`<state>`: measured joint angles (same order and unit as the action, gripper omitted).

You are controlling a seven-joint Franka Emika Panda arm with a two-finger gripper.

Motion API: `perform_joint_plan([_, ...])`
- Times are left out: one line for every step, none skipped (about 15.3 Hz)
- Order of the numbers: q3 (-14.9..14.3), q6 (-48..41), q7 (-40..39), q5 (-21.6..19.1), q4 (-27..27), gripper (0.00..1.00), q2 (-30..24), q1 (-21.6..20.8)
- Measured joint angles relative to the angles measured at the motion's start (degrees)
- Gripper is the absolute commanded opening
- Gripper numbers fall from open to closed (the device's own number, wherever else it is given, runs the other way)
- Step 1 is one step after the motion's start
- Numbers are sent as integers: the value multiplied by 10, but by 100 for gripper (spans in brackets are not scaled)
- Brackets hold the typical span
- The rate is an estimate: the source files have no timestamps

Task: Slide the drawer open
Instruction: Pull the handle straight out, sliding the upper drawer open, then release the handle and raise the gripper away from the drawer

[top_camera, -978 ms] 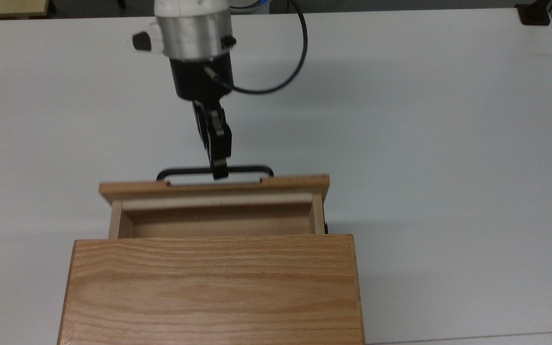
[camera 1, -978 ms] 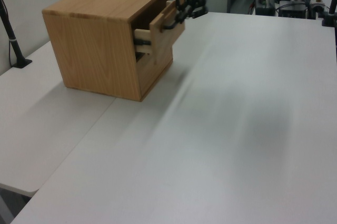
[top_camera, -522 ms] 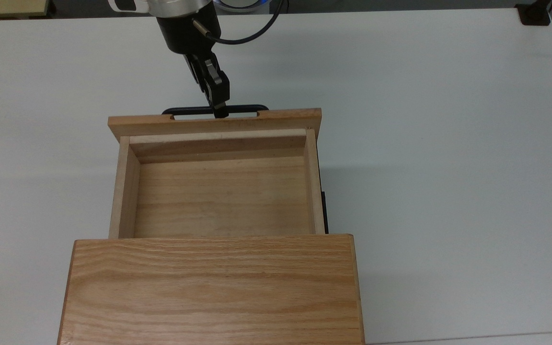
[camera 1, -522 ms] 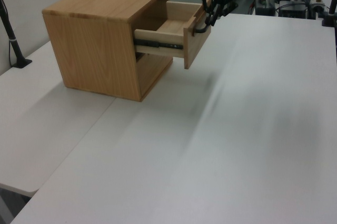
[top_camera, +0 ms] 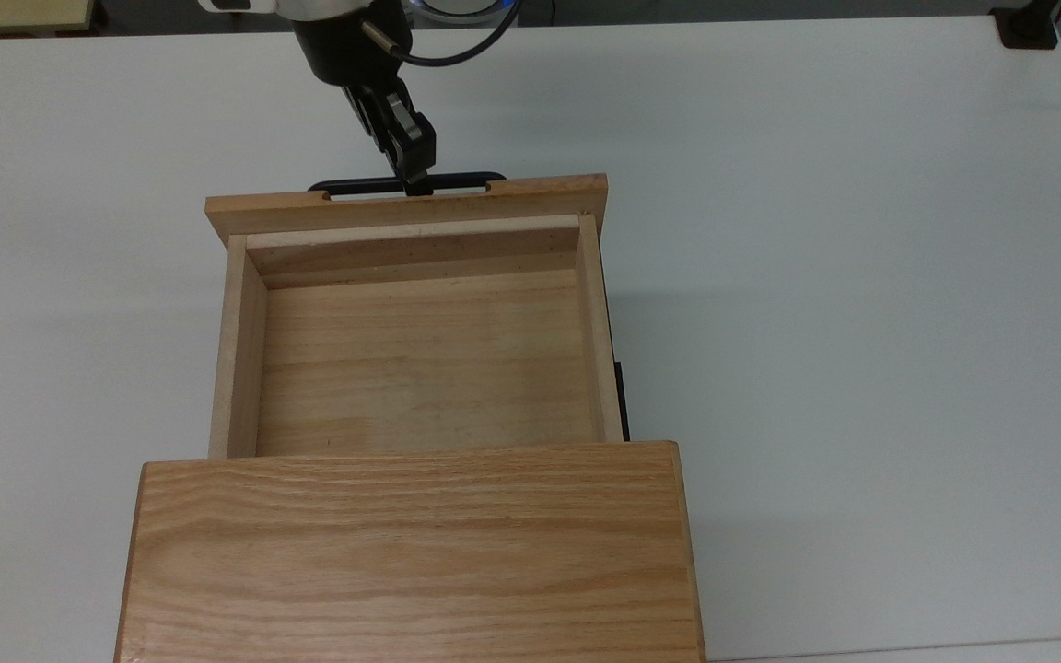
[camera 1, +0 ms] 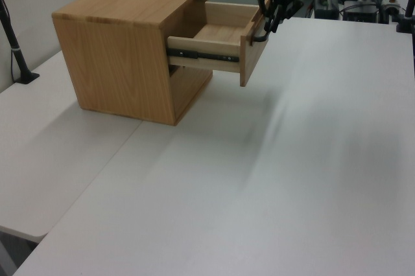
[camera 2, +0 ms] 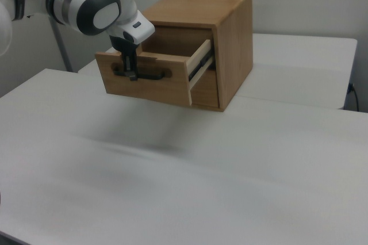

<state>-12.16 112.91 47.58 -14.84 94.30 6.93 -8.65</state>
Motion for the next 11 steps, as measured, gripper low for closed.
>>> perform_joint_plan([0,-9,-12,0,0,91,-2,2])
perform_joint_plan([0,-21,-52,0,0,100,-4,2])
perform_joint_plan([1,-42,-94,0,2,100,-5,1])
perform_joint_plan([2,-61,-133,1,6,100,-5,1])
perform_joint_plan([2,-75,-168,1,8,100,-5,1])
perform_joint_plan([2,-86,-201,1,9,100,-6,1])
perform_joint_plan([2,-99,-236,5,8,100,-10,1])
perform_joint_plan([2,-107,-256,14,7,100,-14,1])
perform_joint_plan([2,-119,-281,30,4,100,-19,0])
perform_joint_plan([2,-136,-310,51,0,100,-25,-1])
perform_joint_plan([3,-155,-335,67,-4,100,-32,-3])
